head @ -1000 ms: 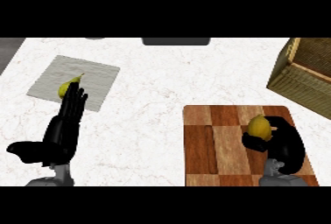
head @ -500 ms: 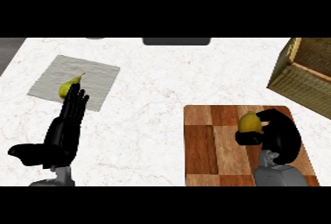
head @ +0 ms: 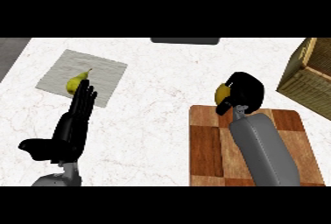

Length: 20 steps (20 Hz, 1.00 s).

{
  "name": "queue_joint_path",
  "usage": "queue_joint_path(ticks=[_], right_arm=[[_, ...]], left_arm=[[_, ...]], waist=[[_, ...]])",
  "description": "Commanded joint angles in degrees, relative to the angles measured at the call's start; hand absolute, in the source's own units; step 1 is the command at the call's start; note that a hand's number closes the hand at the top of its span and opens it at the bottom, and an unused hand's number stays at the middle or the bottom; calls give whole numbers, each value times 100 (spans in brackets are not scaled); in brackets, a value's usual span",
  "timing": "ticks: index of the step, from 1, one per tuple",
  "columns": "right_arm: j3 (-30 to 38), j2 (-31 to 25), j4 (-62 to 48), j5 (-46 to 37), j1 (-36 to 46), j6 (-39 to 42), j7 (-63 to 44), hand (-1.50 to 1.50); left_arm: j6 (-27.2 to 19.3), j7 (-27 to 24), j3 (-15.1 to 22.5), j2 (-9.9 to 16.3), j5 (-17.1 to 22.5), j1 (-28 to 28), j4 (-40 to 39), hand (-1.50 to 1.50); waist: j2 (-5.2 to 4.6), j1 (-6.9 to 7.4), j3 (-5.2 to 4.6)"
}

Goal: Pick the lemon from the cutting board and place it in the basket

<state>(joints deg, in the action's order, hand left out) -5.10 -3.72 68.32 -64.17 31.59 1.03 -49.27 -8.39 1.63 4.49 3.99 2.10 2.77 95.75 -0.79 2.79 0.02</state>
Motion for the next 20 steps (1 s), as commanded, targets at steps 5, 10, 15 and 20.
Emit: queue_joint_path(ticks=[5,10,15,20], right_arm=[[399,358,-553,274,1234,-1255,467,150],[38,368,932,231,1404,-1131,148,150],[69,368,2131,298,1842,-290,-717,150],[437,243,2274,184,2017,55,-1170,150]], left_arm=[[145,-260,-73,85,61,-435,91,0],[222,-157,-478,273,284,-245,-99,0],[-46,-58,-130,16,-43,-372,215,0],[-22,-154,-212,-73,-11,-31,-234,0]], waist=[[56,-122,0],[108,-299,-6],[119,-325,-4],[88,-293,-4]])
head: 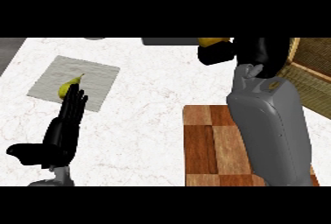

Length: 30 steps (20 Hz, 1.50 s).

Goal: Pick the lemon from the cutting board and place it in the basket

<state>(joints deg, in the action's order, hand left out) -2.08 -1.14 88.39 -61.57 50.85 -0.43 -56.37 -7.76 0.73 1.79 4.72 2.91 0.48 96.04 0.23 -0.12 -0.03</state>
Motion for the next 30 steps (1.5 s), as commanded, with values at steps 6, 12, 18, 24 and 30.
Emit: queue_joint_path(ticks=[6,12,18,24,30], right_arm=[[737,-962,285,-91,-25,1072,-378,150],[982,-1546,968,-38,-637,1760,-218,150],[1598,-1796,698,331,-869,1268,358,150],[1887,-2213,154,433,-1179,992,916,150],[1971,-2444,28,674,-1526,1152,1214,150]], left_arm=[[-54,64,2,-7,-130,123,-72,0],[7,-99,121,-77,-128,-376,271,0],[171,-20,-131,35,38,1,33,0],[251,428,-364,226,168,171,207,0],[183,302,-234,56,19,201,159,0]], waist=[[-17,-30,3],[1,-21,3],[-22,10,2],[-27,31,4],[-24,24,3]])
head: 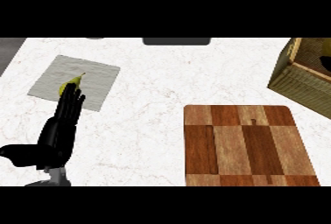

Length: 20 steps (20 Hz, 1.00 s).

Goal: Pick the lemon from the cutting board and place it in the basket

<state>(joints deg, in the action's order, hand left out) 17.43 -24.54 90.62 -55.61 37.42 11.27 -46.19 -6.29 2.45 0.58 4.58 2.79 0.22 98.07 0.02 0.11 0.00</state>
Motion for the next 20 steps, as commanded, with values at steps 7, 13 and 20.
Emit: queue_joint_path(ticks=[7,13,20], right_arm=[[378,-509,-1060,323,-422,-384,1029,150],[418,-423,-1243,413,-619,-810,1191,150],[492,-489,-1677,505,-614,-1117,1169,150]], left_arm=[[-83,-271,184,-240,-248,-37,-347,0],[-71,291,53,-30,-200,-63,446,0],[-158,-30,-28,-225,-221,245,-139,0]], waist=[[-8,14,0],[3,15,1],[1,-3,0]])
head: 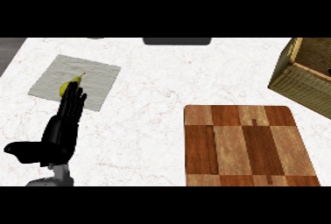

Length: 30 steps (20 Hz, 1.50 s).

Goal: Pick the lemon from the cutting board and place it in the basket

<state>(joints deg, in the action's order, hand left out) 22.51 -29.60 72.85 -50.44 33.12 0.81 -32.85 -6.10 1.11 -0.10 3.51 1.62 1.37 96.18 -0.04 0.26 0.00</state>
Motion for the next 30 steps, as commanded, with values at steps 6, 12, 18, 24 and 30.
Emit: queue_joint_path(ticks=[6,12,18,24,30], right_arm=[[242,-39,-815,252,-572,-548,683,-150],[384,-334,-675,696,-213,-508,789,-150],[513,-157,-350,774,-398,-1320,1114,-150],[668,-488,330,686,-500,-1464,792,-150],[960,-698,902,624,-892,-1415,235,-150]], left_arm=[[-64,-349,123,-202,-176,42,-403,0],[84,107,30,-35,12,-211,205,0],[108,-259,32,-98,-36,-255,-60,0],[-26,-111,4,-115,-136,-8,-88,0],[-157,396,292,-185,-310,-379,708,0]], waist=[[-9,-8,1],[5,2,0],[0,0,0],[12,-48,-3],[19,-25,0]])
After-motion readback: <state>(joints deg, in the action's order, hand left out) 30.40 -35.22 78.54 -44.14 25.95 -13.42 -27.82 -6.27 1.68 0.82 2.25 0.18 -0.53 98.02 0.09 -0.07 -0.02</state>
